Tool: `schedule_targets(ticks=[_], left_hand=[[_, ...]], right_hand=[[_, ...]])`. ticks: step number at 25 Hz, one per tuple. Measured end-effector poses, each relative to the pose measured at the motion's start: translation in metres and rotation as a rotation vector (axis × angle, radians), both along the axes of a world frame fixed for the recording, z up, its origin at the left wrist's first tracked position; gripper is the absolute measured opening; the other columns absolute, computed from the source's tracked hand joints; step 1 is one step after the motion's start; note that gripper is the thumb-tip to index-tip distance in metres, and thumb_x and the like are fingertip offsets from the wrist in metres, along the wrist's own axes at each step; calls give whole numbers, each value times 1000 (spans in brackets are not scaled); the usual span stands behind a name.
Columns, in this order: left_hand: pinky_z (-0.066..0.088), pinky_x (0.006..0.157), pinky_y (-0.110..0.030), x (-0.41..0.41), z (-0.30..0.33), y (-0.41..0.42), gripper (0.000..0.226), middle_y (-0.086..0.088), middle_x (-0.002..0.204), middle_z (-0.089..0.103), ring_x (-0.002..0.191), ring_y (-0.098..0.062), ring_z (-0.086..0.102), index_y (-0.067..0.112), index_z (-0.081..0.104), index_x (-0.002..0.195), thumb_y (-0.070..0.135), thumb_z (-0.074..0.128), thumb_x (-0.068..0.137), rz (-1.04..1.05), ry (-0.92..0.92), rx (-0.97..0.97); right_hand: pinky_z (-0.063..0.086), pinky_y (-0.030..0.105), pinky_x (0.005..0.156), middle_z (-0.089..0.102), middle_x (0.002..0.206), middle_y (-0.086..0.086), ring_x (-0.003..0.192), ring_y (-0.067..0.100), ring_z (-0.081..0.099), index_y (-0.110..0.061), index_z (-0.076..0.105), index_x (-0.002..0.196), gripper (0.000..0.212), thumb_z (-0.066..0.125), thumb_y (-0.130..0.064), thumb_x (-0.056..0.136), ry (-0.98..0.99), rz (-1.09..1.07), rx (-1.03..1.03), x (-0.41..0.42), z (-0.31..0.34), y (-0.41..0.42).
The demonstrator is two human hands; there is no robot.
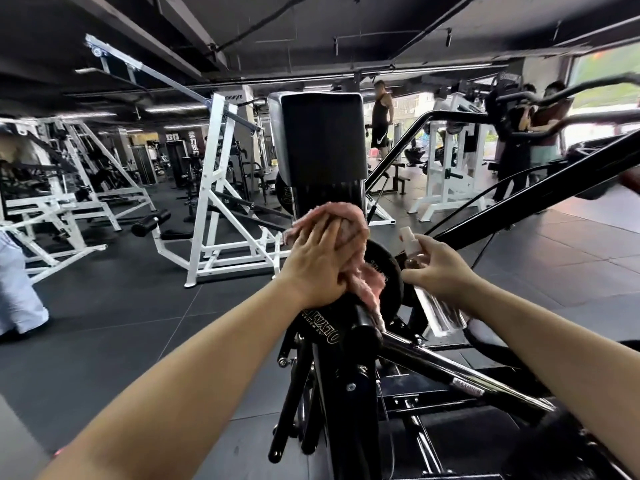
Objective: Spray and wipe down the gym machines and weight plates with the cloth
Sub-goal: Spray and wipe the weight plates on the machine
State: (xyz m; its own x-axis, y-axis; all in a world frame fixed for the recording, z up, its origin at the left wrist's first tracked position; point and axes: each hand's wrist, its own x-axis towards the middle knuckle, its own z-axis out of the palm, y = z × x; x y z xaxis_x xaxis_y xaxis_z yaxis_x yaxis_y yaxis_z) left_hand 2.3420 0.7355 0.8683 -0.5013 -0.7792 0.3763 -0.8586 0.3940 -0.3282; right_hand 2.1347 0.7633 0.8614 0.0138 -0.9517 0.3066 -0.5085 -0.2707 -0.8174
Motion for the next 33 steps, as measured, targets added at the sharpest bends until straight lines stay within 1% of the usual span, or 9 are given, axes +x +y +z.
schedule_targets(ticks=[4,6,10,13,18,22,25,28,33], left_hand=[[31,106,-60,10,-6,-19,57,-19,136,47,129,-41,40,37,43,138,48,42,82,-255,-57,-254],[42,96,-57,9,-11,-25,46,-16,125,56,116,-39,52,35,52,132,43,42,88,-252,-46,-330],[44,95,-51,6,-21,-22,48,-12,125,55,113,-37,53,36,46,136,35,45,89,-187,-23,-376],[45,93,-52,10,-23,-20,49,-14,125,55,112,-38,53,36,45,137,34,41,88,-180,-10,-394],[50,86,-52,17,-32,-19,51,-16,124,55,109,-37,56,35,50,133,34,39,83,-157,70,-403],[48,90,-52,22,-37,-19,54,-16,129,51,116,-38,52,34,39,137,31,39,83,-157,131,-405],[46,95,-47,29,-45,-17,59,-15,132,47,119,-37,49,32,31,141,25,40,83,-139,202,-428],[47,94,-45,28,-47,-12,58,-16,129,50,117,-36,50,28,35,140,21,39,82,-146,238,-447],[48,96,-42,45,-59,-10,61,-15,136,47,125,-36,46,21,40,142,10,48,82,-129,242,-340]], right_hand=[[45,30,69,57,74,-4,69,15,53,-17,58,113,49,71,-13,65,61,13,-29,16,2,-26],[48,29,74,62,80,-2,75,16,57,-15,60,111,46,73,-11,67,53,7,-70,28,1,-34],[48,29,68,61,75,-1,69,16,56,-13,60,99,36,73,-6,66,-122,-21,-86,37,-7,-37],[47,19,64,59,72,-5,64,8,54,-13,60,103,38,71,2,70,-188,-3,-101,40,-11,-33],[51,33,74,60,76,-1,72,16,56,-22,57,101,44,69,6,70,-229,-2,-137,41,-20,-31],[45,19,68,56,75,-5,67,9,51,-22,56,103,45,67,8,71,-209,-1,-155,38,-24,-30],[44,21,67,55,74,-5,66,8,50,-17,58,108,44,69,0,68,-234,8,-155,33,-31,-28],[47,24,71,57,76,-5,67,7,52,-20,57,106,45,65,-6,63,-303,-9,-146,30,-39,-25],[43,7,62,57,77,-5,57,-8,52,-16,57,107,44,64,7,71,-333,-28,-172,29,-46,-22]])
